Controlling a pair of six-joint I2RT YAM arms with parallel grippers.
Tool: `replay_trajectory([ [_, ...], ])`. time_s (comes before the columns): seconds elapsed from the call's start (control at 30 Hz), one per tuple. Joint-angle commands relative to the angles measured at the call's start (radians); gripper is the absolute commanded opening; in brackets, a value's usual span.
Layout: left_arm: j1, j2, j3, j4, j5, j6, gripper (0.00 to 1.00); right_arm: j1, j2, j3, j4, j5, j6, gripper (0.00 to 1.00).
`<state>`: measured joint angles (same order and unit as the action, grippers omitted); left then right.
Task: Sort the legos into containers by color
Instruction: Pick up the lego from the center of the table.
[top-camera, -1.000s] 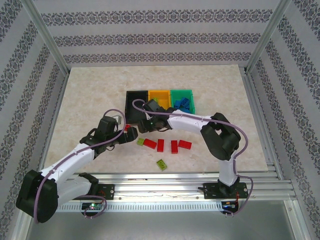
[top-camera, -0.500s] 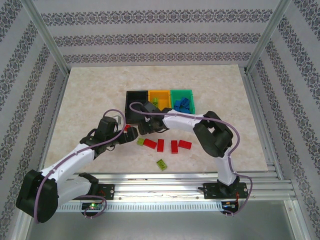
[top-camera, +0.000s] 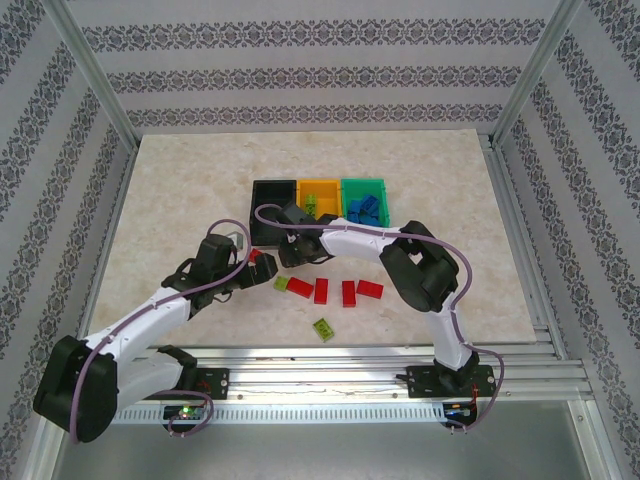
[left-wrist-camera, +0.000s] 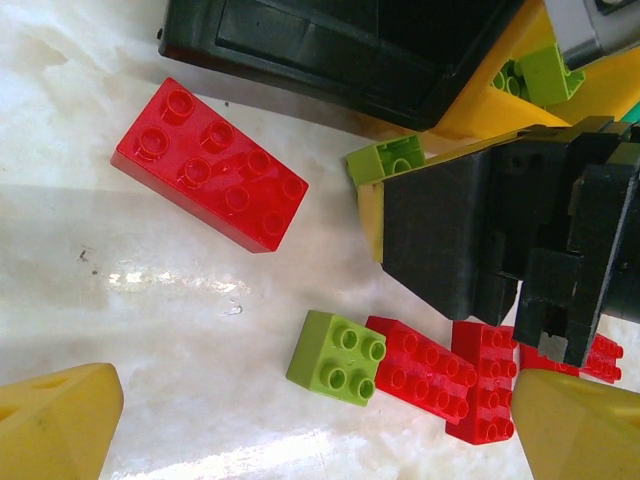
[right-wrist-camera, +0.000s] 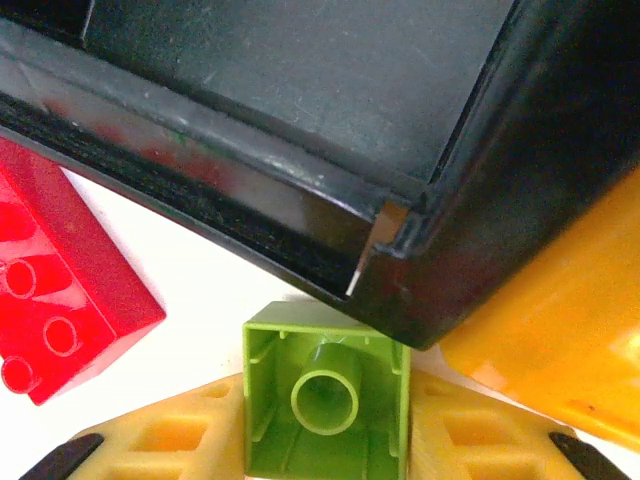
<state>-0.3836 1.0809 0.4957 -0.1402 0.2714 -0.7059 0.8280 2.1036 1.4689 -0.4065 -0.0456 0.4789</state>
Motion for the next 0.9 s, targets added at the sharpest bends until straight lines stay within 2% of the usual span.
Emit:
replay_trajectory([
  [0.0,0.015,0.013,-0.004,0.045,0.012,-0.007,1.00,0.016,-0.032,-0.048,0.001,-0.016,-0.002,0.35],
  [0.5,0.017,0.090,0.032,0.075,0.038,0.017,1.00,0.018,-0.284,-0.206,0.068,0.027,0.046,0.35],
  [0.63,0.015,0.138,0.044,0.112,0.064,0.012,1.00,0.009,-0.318,-0.209,0.062,0.047,0.033,0.35],
  [0.73,0.016,0.170,0.063,0.080,0.110,0.016,1.00,-0.007,-0.336,-0.220,0.074,0.047,0.030,0.35],
  [0.87,0.015,0.134,0.017,0.067,0.113,0.007,1.00,-0.049,-0.338,-0.222,0.101,0.035,0.027,0.35],
])
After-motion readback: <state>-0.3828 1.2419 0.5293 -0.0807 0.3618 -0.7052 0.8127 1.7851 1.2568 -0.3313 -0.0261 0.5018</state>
